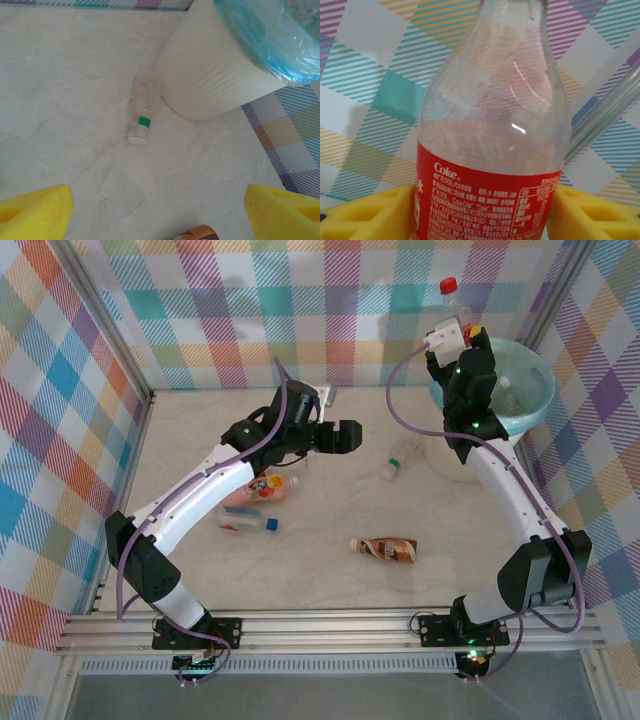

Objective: Put the plastic bottles in the bin

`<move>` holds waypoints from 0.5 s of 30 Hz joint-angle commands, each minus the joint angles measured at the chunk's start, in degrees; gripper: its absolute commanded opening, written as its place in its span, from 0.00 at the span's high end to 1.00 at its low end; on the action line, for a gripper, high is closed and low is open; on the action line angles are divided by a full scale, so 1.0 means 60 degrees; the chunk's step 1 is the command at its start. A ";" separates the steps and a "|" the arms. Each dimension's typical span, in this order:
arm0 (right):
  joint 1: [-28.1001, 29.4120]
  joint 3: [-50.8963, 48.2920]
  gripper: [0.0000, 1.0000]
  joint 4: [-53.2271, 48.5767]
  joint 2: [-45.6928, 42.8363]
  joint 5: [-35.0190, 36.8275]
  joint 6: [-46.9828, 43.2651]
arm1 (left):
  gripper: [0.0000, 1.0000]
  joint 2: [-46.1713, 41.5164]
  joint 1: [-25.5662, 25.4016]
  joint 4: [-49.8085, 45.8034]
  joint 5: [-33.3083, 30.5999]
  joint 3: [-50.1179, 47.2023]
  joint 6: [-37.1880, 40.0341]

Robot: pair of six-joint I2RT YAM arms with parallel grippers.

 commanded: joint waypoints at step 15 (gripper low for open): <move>-0.0048 0.0408 0.10 -0.0049 -0.0127 0.0558 0.0143 | 0.10 -0.0311 -0.0071 0.0143 -0.0210 -0.0015 0.0333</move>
